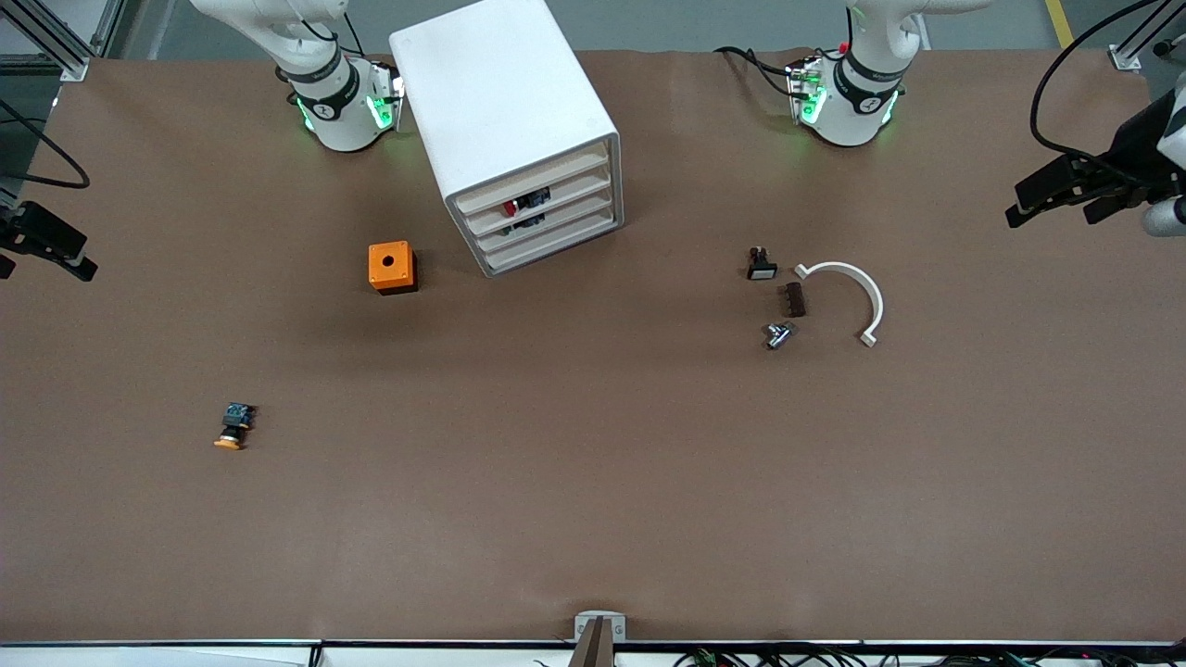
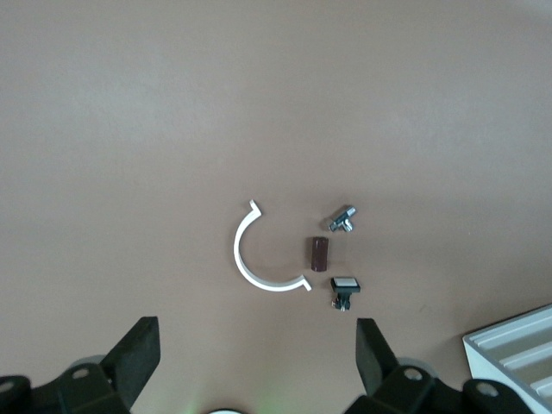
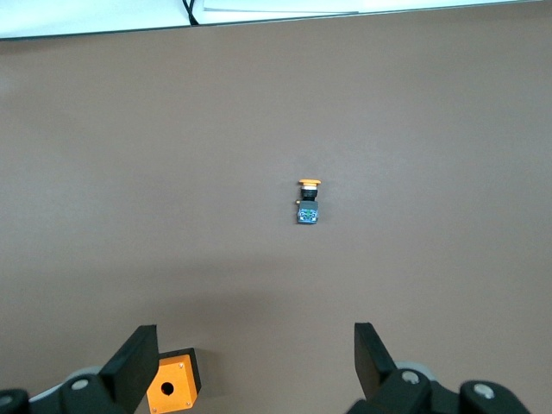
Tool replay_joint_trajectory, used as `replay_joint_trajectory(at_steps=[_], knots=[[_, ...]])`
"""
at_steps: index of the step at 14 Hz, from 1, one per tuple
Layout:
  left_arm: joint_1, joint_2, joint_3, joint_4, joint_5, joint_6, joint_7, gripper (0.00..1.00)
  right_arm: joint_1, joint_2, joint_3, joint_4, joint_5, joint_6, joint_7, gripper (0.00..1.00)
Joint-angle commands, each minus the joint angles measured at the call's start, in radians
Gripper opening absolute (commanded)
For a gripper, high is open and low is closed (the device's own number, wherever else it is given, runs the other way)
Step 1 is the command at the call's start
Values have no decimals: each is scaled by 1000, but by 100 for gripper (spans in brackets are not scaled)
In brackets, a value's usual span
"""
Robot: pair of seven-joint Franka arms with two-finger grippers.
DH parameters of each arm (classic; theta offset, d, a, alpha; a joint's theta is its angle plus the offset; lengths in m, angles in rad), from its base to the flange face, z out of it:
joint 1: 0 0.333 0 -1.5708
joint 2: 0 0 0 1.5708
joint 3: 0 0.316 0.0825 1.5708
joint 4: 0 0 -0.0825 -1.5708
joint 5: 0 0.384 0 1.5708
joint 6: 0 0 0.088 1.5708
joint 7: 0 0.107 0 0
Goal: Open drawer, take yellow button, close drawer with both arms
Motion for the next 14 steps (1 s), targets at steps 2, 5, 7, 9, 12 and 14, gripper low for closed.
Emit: replay_joint_trajectory(at_steps=[2, 5, 7, 9, 12, 14], knots=[[-4, 39, 1, 49, 20, -1, 17, 100, -4, 10, 7, 23, -15, -9, 20, 100], [-17, 77, -7, 77, 71, 5, 11, 100, -3, 10, 5, 23, -15, -9, 20, 100], [-33, 96, -14, 103, 83, 5, -3, 100, -4, 10, 7, 23, -15, -9, 20, 100], [-33, 99, -16, 108, 85, 5, -2, 100, -4, 10, 7, 23, -15, -9, 20, 100], [-33, 100, -17, 108, 85, 5, 9, 100, -4, 10, 5, 23, -14, -9, 20, 100], [-31, 100, -16, 108, 85, 5, 12, 100, -4, 10, 7, 23, -14, -9, 20, 100]])
